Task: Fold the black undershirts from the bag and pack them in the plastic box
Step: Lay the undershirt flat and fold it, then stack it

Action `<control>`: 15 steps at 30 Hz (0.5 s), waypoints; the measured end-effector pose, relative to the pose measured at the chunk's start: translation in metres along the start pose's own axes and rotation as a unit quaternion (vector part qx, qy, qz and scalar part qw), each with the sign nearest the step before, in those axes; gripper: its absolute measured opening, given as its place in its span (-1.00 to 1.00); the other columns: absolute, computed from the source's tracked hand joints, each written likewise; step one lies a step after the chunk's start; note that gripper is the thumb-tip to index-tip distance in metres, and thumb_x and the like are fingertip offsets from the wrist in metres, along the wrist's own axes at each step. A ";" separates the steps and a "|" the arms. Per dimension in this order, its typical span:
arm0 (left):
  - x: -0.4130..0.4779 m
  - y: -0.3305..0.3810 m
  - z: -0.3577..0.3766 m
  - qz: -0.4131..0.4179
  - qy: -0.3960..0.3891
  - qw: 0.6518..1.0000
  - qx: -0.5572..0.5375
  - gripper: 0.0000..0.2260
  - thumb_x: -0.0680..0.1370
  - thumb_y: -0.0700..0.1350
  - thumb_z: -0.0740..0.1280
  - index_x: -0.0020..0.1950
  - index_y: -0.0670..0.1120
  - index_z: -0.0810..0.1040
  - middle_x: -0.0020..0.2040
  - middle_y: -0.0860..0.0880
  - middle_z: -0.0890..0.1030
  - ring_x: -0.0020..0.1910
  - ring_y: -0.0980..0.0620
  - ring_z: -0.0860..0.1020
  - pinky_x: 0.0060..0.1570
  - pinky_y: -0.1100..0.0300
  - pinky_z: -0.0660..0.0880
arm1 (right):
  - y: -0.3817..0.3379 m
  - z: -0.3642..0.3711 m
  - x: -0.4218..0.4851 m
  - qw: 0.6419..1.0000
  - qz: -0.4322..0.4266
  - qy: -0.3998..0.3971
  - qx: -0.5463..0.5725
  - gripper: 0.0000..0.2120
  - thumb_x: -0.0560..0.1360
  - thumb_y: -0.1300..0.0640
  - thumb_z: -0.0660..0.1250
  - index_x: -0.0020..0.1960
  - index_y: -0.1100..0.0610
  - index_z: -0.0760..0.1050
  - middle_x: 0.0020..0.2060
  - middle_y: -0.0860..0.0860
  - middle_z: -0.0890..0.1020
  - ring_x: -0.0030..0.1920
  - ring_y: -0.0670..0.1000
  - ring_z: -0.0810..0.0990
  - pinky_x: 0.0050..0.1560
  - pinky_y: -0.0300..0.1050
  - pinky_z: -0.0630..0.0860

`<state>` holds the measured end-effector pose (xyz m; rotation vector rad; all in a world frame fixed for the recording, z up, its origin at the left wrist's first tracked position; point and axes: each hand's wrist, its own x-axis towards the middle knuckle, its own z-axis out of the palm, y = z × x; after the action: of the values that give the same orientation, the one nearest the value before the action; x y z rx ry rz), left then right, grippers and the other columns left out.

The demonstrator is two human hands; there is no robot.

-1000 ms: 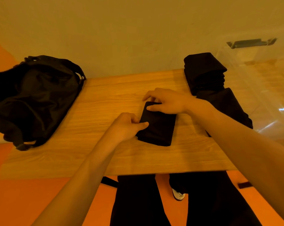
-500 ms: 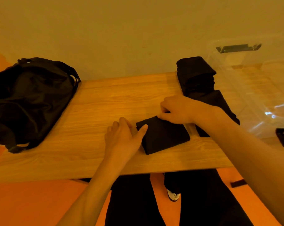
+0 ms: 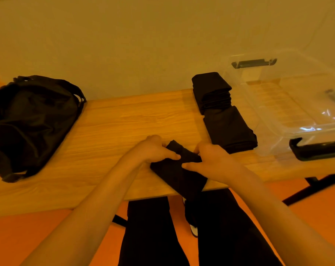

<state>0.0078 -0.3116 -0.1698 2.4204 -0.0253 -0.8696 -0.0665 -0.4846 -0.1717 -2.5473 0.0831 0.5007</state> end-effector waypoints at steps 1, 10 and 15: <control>0.000 0.002 -0.001 0.010 -0.014 1.000 -0.007 -0.64 0.43 0.05 0.58 0.14 -0.07 0.66 0.10 -0.06 0.67 0.09 0.00 0.63 0.16 0.03 0.60 | 0.000 0.002 -0.001 1.000 0.017 -0.004 0.013 -0.52 0.48 -0.21 0.45 0.17 0.13 0.46 0.00 0.03 0.57 0.00 -0.01 0.56 -0.02 -0.08 0.57; -0.017 0.013 -0.004 0.047 -0.085 0.979 -0.180 -0.64 0.48 -0.27 0.51 0.24 -0.15 0.53 0.17 -0.18 0.65 0.15 -0.10 0.65 0.16 0.01 0.60 | 0.011 0.006 -0.016 0.985 0.057 -0.030 0.160 -0.63 0.47 -0.17 0.46 0.09 0.09 0.56 -0.03 0.02 0.66 -0.04 -0.03 0.65 0.02 -0.06 0.62; -0.018 0.028 -0.015 0.090 -0.142 0.946 -0.276 -0.73 0.50 -0.35 0.45 0.16 -0.14 0.60 0.03 -0.13 0.73 0.03 -0.02 0.71 0.01 0.14 0.66 | 0.020 0.003 -0.039 0.943 0.038 0.005 0.331 -0.75 0.49 -0.09 0.47 0.05 -0.04 0.46 -0.02 -0.12 0.61 -0.06 -0.16 0.61 -0.22 -0.31 0.53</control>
<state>0.0069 -0.3236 -0.1352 1.7335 -0.0977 -0.9803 -0.1071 -0.5017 -0.1698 -1.8906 0.3008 0.4007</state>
